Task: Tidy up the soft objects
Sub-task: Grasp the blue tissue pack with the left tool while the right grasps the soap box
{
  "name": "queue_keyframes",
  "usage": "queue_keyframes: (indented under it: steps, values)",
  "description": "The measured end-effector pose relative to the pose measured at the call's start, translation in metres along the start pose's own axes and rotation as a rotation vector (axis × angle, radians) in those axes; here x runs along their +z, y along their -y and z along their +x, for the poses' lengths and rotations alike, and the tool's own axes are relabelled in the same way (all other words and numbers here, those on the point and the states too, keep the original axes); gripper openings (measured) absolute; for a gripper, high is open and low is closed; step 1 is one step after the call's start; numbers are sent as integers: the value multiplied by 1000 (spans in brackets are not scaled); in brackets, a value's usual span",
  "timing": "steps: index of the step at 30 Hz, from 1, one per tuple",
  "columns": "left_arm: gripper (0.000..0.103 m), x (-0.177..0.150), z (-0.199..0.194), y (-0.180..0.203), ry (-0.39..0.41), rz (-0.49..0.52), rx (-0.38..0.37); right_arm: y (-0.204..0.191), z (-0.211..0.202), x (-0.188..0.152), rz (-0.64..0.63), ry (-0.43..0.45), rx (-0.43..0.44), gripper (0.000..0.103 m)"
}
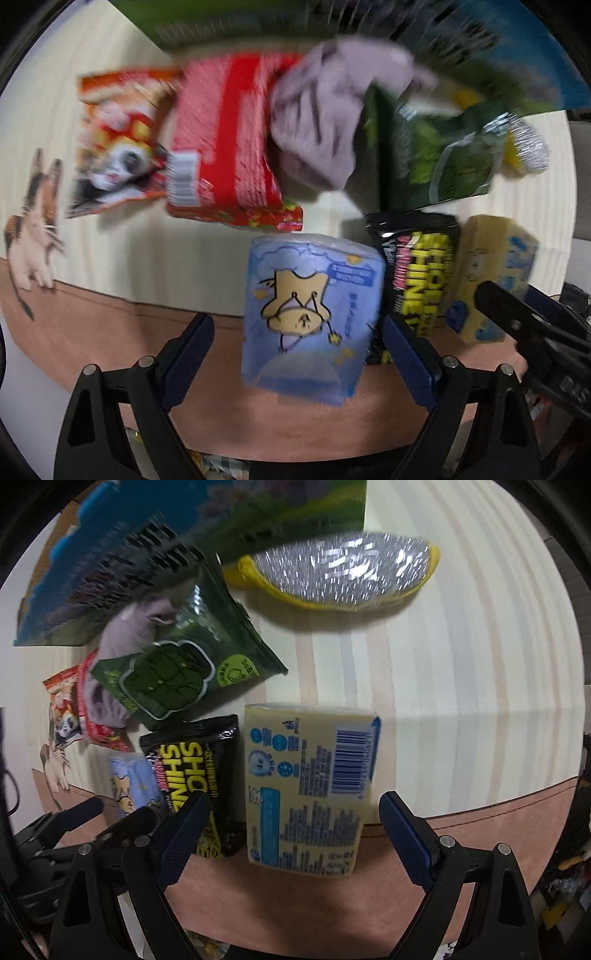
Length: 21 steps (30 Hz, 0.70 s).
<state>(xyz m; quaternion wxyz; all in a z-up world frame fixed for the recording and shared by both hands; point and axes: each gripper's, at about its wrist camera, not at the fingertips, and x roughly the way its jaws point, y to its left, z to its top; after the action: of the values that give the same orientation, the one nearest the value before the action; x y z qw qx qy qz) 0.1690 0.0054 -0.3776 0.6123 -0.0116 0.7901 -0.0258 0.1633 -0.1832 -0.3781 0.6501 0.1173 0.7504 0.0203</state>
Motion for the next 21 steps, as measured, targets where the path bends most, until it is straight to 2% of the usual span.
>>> queue_keyframes:
  steps: [2, 4, 6, 12, 13, 16, 18, 19, 21]
  values:
    - [93, 1, 10, -3, -19, -7, -1, 2, 10, 1, 6, -13, 1, 88]
    - [93, 0, 14, -8, -21, -22, -23, 3, 23, 3, 2, -27, -4, 77]
    - [93, -3, 15, -15, -14, -37, -30, 5, 33, 1, -7, -40, -19, 72]
    - [90, -18, 24, -39, 0, -67, 30, 15, 58, -3, -7, -55, -21, 72]
    - [82, -20, 27, -40, -6, -66, 32, 14, 63, -3, -10, -59, -28, 73]
    - [77, -25, 34, -39, 19, -55, 41, 9, 74, -4, -31, -57, -55, 71]
    - [62, -30, 30, -40, 44, -64, 39, 8, 81, -7, -39, -48, -70, 69]
    - [49, -32, 27, -40, 51, -66, 40, 8, 84, -9, -42, -42, -73, 68]
    - [45, -42, 23, -40, 54, -78, 40, 9, 88, -15, -52, -30, -69, 67]
